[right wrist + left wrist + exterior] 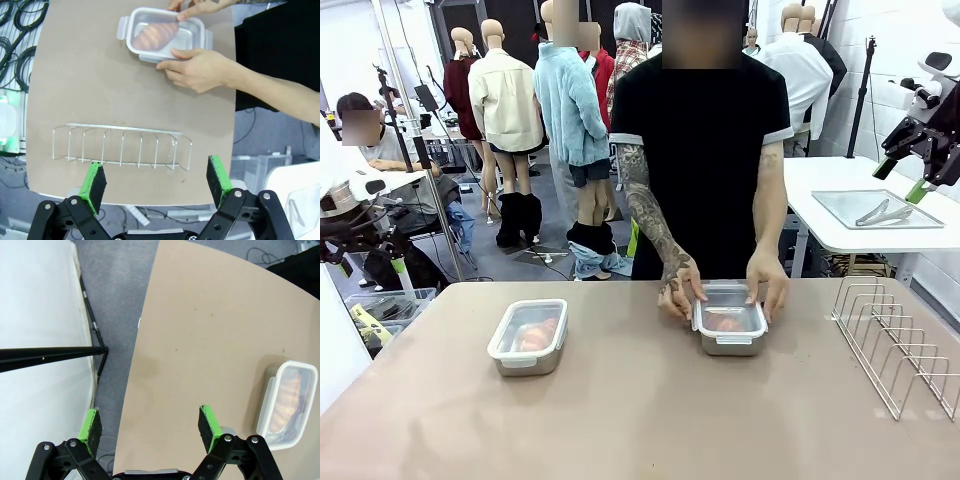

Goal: Place the bread in airtight containers.
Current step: Release when the human grabs the Airtight Container lid.

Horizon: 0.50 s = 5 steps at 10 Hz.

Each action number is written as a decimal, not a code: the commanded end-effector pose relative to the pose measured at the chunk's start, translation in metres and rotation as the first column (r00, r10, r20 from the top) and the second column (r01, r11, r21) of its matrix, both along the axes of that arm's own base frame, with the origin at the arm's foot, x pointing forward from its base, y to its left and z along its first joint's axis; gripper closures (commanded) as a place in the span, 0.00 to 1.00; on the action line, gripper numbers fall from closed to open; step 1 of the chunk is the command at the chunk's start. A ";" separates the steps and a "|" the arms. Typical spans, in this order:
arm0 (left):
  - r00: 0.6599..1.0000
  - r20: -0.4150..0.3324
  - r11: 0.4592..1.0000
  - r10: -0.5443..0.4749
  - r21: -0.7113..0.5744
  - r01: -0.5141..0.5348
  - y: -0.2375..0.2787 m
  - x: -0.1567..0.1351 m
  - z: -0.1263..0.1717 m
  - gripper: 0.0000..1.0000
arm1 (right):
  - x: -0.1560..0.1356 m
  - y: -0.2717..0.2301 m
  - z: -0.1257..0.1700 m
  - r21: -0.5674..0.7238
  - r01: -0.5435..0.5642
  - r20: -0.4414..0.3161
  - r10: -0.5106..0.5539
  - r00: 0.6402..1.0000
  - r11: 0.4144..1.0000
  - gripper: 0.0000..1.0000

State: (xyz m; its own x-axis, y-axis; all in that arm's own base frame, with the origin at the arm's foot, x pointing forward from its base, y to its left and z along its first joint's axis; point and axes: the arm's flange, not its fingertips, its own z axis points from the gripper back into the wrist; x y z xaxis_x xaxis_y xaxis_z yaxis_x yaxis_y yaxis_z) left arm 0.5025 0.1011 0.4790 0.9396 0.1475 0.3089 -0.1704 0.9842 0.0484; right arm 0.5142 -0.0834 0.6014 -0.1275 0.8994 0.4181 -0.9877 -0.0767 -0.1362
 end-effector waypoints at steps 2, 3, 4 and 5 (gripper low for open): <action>1.000 0.000 1.000 0.005 0.009 -0.005 0.000 -0.002 0.000 0.00 | -0.001 0.001 -0.001 -0.009 -0.003 -0.001 0.003 1.000 1.000 0.00; 1.000 0.000 1.000 0.005 0.009 -0.005 0.000 -0.002 0.000 0.00 | -0.001 0.001 -0.001 -0.009 -0.003 -0.001 0.003 1.000 1.000 0.00; 1.000 0.000 1.000 0.005 0.009 -0.005 0.000 -0.002 0.000 0.00 | -0.001 0.001 -0.001 -0.009 -0.003 -0.001 0.003 1.000 1.000 0.00; 1.000 0.000 1.000 0.005 0.009 -0.005 0.000 -0.002 0.000 0.00 | -0.001 0.001 -0.001 -0.009 -0.003 -0.001 0.003 1.000 1.000 0.00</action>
State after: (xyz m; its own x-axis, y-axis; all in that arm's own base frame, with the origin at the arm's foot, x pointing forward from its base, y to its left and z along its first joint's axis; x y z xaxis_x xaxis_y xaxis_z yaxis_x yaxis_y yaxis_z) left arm 0.5025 0.1011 0.4790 0.9396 0.1475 0.3089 -0.1704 0.9842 0.0484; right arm 0.5142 -0.0834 0.6015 -0.1275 0.8994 0.4181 -0.9877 -0.0767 -0.1362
